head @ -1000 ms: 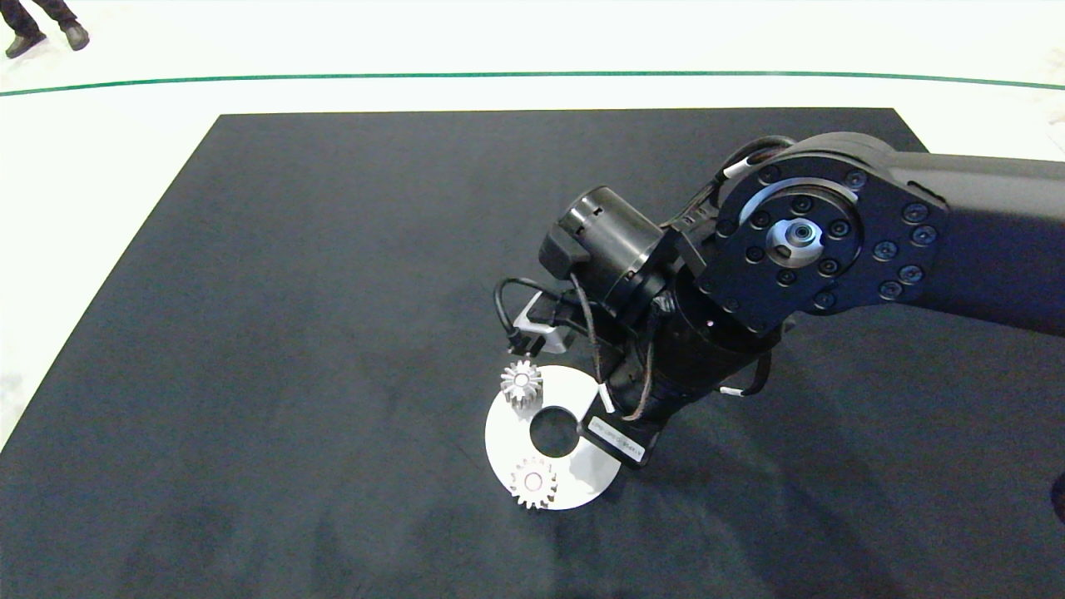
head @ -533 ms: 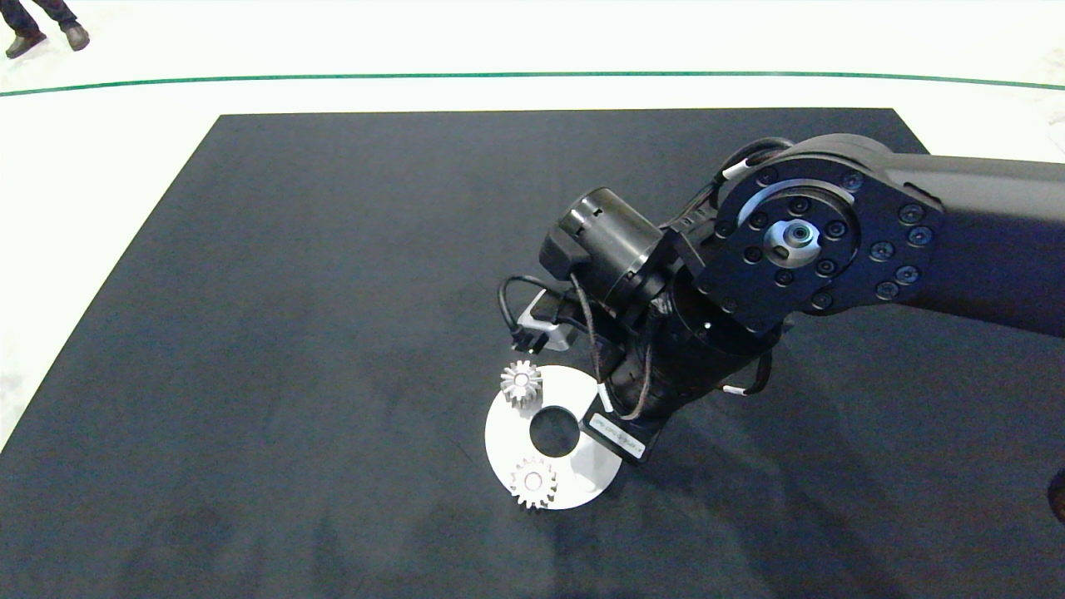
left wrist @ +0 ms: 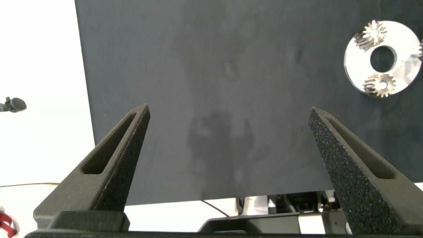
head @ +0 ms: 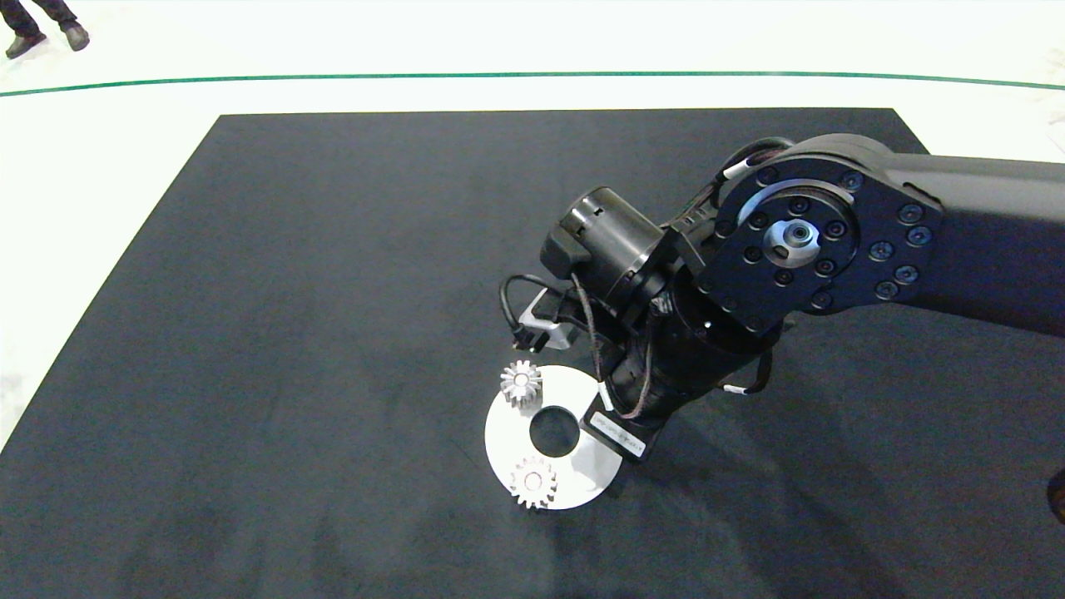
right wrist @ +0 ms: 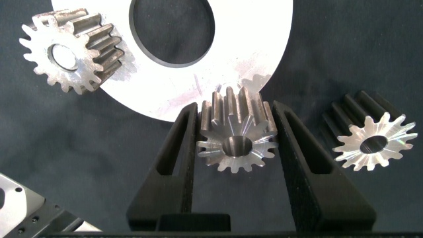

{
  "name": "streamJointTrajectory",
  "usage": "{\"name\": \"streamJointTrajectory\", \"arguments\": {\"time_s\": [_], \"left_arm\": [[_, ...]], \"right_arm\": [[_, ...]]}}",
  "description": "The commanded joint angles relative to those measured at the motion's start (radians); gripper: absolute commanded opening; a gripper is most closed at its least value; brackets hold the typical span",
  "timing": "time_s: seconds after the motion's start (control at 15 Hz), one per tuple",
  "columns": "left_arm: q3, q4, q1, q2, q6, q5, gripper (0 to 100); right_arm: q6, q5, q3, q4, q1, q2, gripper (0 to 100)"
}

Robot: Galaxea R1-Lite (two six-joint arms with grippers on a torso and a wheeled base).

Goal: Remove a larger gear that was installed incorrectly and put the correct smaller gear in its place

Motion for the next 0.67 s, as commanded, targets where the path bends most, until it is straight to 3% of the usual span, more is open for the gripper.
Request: {"name": "streamJointTrajectory", "arguments": {"time_s": [0.07,0.67], "left_arm": [[0.0,0.006,0.0,0.0,0.0,0.001,100],[0.001,0.006,0.0,0.001,0.002,0.001,100]], "right_arm": [[0.0,0.0,0.0,0.001,0.002,0.003,25],[0.002,0.016,0.0,-0.006,0.008,0.0,25]]}}
